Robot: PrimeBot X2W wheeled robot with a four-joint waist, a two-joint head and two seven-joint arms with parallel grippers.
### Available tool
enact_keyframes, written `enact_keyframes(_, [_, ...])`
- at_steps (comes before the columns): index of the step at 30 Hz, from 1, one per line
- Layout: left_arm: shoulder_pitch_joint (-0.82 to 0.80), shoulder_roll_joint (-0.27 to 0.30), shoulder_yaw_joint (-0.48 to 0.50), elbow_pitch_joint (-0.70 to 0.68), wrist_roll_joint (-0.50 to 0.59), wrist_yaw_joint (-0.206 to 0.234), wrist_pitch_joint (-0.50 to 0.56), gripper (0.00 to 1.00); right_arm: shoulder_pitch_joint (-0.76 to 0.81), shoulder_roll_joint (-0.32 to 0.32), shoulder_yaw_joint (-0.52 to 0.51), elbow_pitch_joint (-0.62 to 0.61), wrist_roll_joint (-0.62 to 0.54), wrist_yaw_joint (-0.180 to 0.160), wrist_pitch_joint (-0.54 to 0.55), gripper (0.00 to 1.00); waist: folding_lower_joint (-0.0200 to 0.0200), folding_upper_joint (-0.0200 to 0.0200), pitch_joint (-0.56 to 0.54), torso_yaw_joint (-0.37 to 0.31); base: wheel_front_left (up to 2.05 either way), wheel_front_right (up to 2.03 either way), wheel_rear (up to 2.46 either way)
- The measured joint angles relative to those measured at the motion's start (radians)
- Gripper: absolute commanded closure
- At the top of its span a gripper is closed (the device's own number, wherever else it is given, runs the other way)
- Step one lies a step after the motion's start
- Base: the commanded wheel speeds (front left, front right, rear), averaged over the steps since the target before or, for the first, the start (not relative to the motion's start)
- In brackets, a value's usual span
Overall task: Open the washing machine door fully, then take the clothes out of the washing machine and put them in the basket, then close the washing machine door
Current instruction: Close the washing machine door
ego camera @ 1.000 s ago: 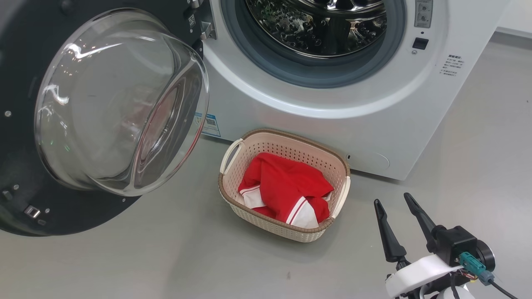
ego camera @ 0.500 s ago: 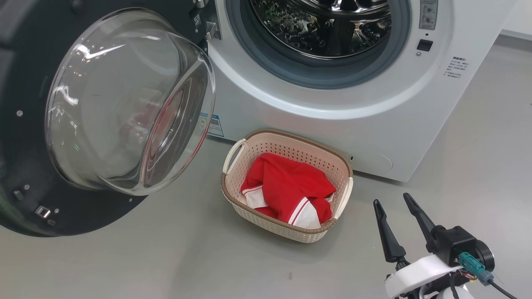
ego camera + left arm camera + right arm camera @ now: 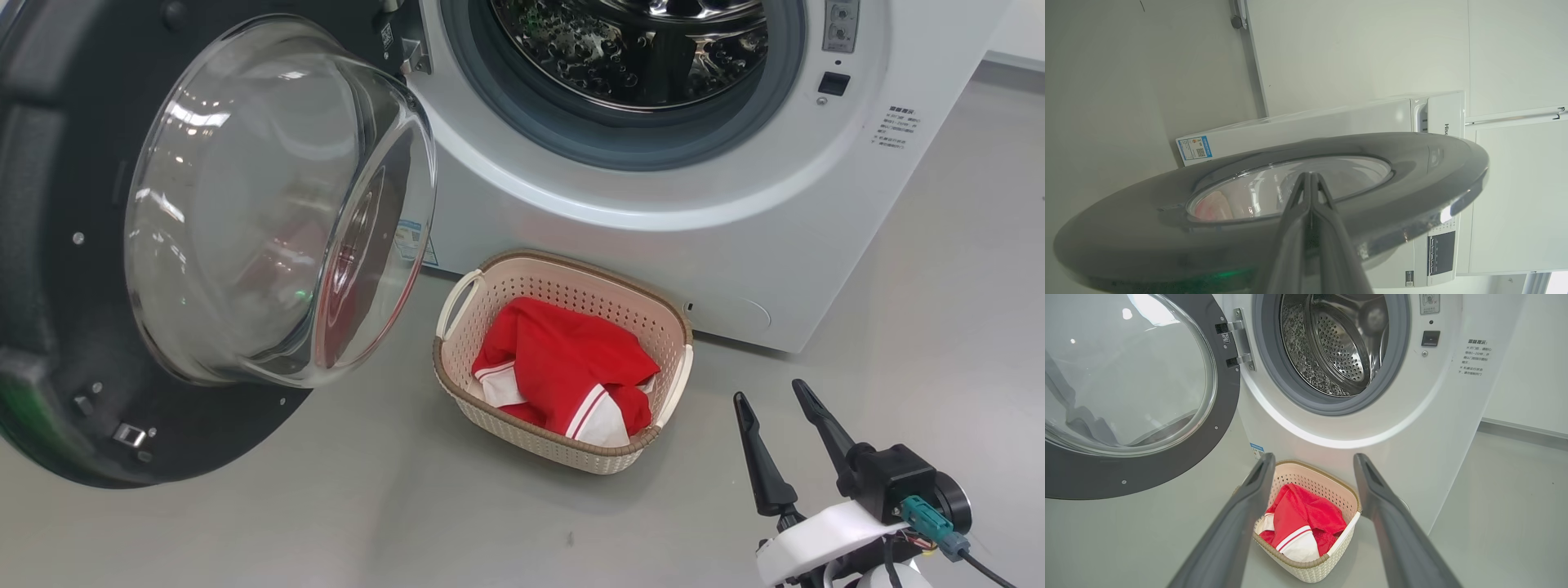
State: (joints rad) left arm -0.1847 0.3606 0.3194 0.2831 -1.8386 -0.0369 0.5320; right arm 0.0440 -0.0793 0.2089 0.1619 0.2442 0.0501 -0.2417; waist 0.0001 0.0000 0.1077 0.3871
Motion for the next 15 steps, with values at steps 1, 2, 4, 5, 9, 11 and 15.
enact_keyframes(1, [0.003,-0.003,-0.002,-0.003,-0.002,-0.005,0.008,1.00,0.000,0.000,0.000,0.000,0.000,0.000,0.000,0.00,-0.0001,0.0000,0.001,-0.001,0.00,0.00,0.00])
enact_keyframes(2, [0.006,-0.005,-0.005,-0.007,-0.002,-0.010,0.015,1.00,0.000,0.000,0.000,0.000,0.000,0.000,0.000,0.00,0.0000,0.0000,0.002,-0.002,0.00,0.00,0.00])
enact_keyframes(4, [0.013,-0.012,-0.007,-0.016,-0.011,-0.018,0.030,1.00,0.000,0.000,0.000,0.000,0.000,0.000,0.000,0.00,0.0000,0.0000,0.003,-0.004,0.00,0.00,0.00])
enact_keyframes(5, [0.019,-0.015,-0.007,-0.021,-0.016,-0.022,0.036,1.00,0.000,0.000,0.000,-0.002,0.000,0.000,0.000,0.00,-0.0001,0.0000,0.005,-0.005,0.00,0.00,0.00])
enact_keyframes(9, [0.040,-0.028,-0.013,-0.043,-0.023,-0.036,0.061,1.00,0.000,0.000,0.002,-0.004,0.000,0.000,0.000,0.00,-0.0001,0.0000,0.010,-0.013,0.00,0.00,0.00])
enact_keyframes(11, [0.051,-0.035,-0.015,-0.058,-0.029,-0.040,0.074,1.00,-0.002,0.000,0.003,-0.004,0.000,0.000,0.000,0.00,0.0000,0.0000,0.014,-0.017,0.00,0.00,0.00])
enact_keyframes(15, [0.065,-0.048,-0.030,-0.076,-0.043,-0.049,0.093,1.00,-0.009,0.000,0.003,-0.004,0.000,-0.001,0.000,0.00,-0.0001,0.0000,0.017,-0.025,0.00,0.00,0.00])
